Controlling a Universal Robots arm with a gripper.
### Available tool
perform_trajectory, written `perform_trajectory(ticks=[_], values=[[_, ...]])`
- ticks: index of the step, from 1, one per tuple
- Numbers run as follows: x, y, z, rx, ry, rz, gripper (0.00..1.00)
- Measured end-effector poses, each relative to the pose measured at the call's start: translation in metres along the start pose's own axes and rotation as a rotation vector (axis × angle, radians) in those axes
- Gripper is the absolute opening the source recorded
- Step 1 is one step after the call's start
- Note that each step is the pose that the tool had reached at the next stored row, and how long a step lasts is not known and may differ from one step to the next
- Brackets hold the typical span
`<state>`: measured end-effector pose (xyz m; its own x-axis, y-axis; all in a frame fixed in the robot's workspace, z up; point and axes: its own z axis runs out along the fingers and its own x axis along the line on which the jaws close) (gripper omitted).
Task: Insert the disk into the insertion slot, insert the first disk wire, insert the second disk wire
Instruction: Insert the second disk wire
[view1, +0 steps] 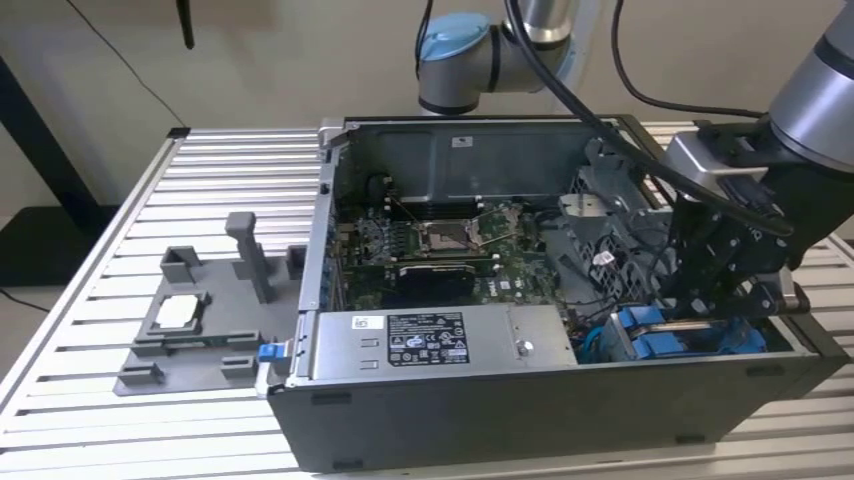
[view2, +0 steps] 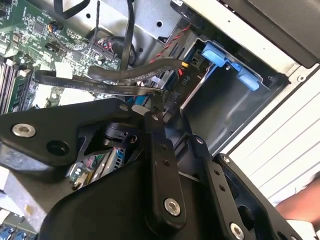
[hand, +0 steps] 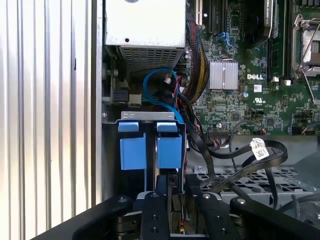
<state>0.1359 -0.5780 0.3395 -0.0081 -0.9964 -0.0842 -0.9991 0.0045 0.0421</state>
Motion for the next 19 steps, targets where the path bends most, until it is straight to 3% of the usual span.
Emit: perform_trajectory(ticks=[7, 14, 19], values=[[-0.0003, 0.0002, -0.0039, 0.0000, -0.0002, 0.000, 0.30], [-0.0012, 0.0006, -0.0140, 0.0000, -0.0001, 0.000, 0.30], [-0.0014, 0.0007, -0.0151, 0.0001, -0.0002, 0.000, 0.30]])
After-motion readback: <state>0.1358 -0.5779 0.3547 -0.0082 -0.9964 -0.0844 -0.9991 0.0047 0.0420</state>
